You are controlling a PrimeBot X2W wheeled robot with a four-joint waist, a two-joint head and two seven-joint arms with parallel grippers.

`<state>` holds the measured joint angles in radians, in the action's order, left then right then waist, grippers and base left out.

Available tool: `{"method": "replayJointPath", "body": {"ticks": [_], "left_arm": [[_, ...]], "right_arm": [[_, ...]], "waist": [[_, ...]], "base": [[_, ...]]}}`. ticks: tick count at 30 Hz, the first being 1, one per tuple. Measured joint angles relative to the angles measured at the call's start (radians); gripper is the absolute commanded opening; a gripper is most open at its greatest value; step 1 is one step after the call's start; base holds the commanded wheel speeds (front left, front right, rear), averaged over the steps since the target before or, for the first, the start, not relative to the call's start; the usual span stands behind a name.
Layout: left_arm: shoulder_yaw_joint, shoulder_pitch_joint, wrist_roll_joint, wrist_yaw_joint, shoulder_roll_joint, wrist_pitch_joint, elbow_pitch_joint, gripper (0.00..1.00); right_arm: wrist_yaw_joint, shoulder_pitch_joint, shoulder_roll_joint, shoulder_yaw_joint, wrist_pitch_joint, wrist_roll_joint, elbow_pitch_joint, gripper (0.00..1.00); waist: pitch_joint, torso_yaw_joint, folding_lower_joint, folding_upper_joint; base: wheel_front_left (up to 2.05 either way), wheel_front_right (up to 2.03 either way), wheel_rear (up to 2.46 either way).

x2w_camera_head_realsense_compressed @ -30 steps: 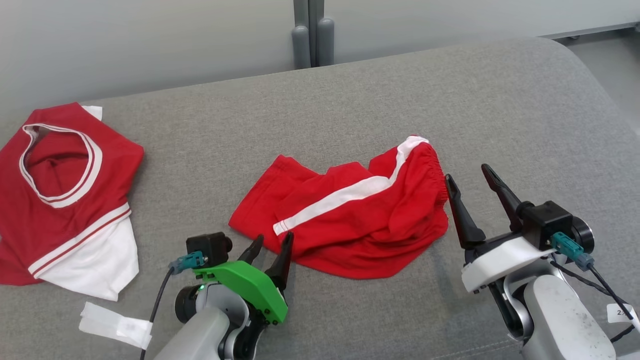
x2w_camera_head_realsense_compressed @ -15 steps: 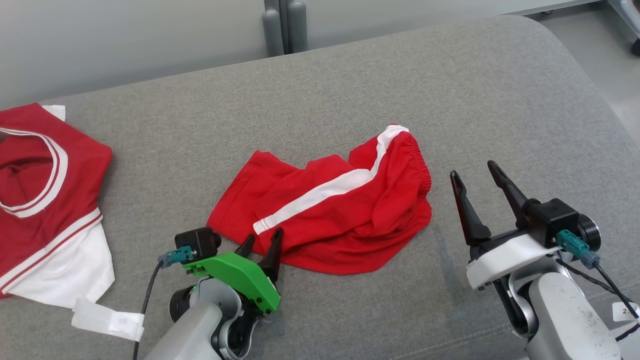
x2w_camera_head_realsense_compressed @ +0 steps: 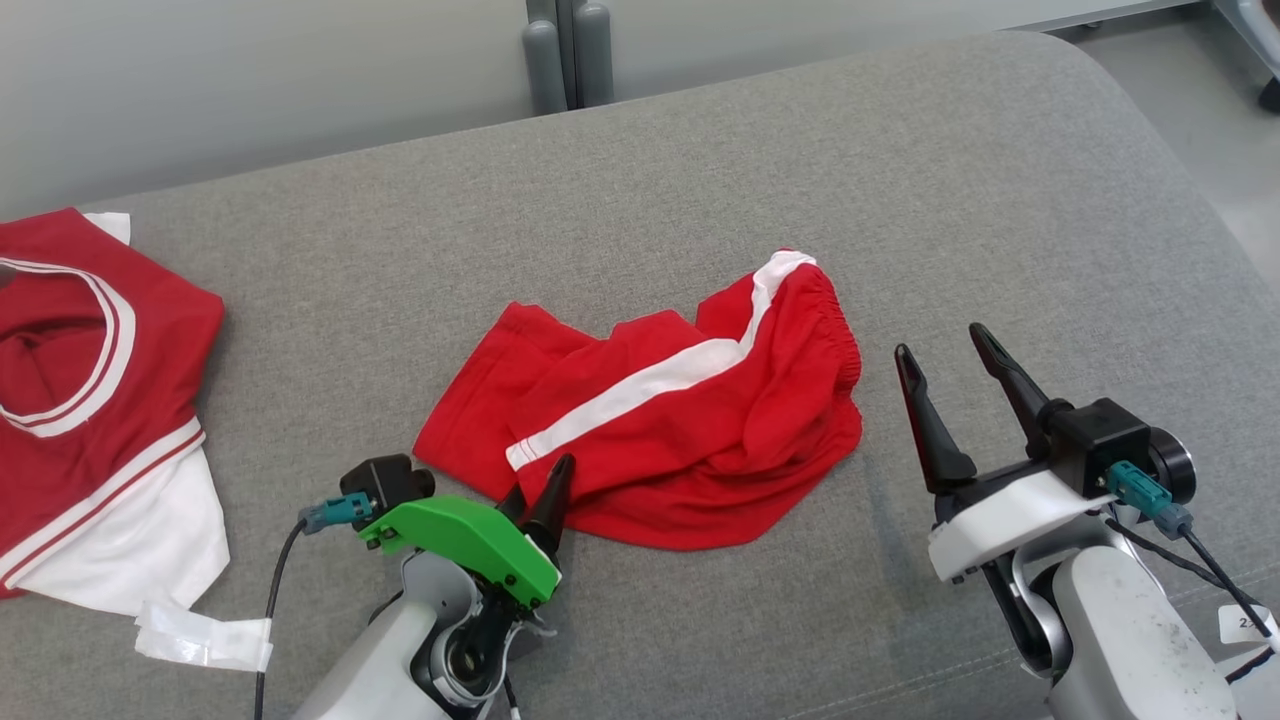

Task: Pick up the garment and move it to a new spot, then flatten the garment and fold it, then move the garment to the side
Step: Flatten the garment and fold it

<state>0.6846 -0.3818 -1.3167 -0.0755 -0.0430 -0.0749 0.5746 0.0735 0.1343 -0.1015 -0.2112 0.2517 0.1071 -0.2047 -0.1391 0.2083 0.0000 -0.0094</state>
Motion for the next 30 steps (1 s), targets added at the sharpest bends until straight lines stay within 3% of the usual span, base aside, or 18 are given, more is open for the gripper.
{"method": "replayJointPath", "body": {"ticks": [16,17,20,21,30], "left_arm": [[-0.006,-0.032,-0.106,-0.013,0.001,-0.044,0.022,1.0],[-0.005,-0.032,-0.106,-0.013,0.001,-0.054,0.022,0.89],[0.001,-0.042,-0.106,-0.013,0.001,-0.064,0.024,0.15],[0.004,-0.048,-0.106,-0.013,0.001,-0.067,0.024,0.0],[0.043,-0.071,-0.106,-0.013,0.001,-0.102,0.026,0.0]], "right_arm": [[0.01,0.0,0.0,-0.007,0.0,-0.003,-0.004,1.0],[0.01,0.0,0.0,-0.006,0.0,-0.003,-0.004,1.0],[0.01,0.0,0.001,-0.006,0.0,-0.003,-0.004,1.0],[0.01,0.0,0.001,-0.006,0.0,-0.003,-0.004,1.0],[0.01,0.0,0.001,0.002,0.0,-0.003,-0.004,1.0]], "waist": [[-0.003,0.021,0.0,0.0],[-0.004,0.021,0.0,0.0],[-0.006,0.021,0.0,0.0],[-0.007,0.021,0.0,0.0],[-0.01,0.016,0.0,0.0]], "base": [[0.0,0.0,0.0],[0.0,0.0,0.0],[0.0,0.0,0.0],[0.0,0.0,0.0],[0.0,0.0,0.0]]}}
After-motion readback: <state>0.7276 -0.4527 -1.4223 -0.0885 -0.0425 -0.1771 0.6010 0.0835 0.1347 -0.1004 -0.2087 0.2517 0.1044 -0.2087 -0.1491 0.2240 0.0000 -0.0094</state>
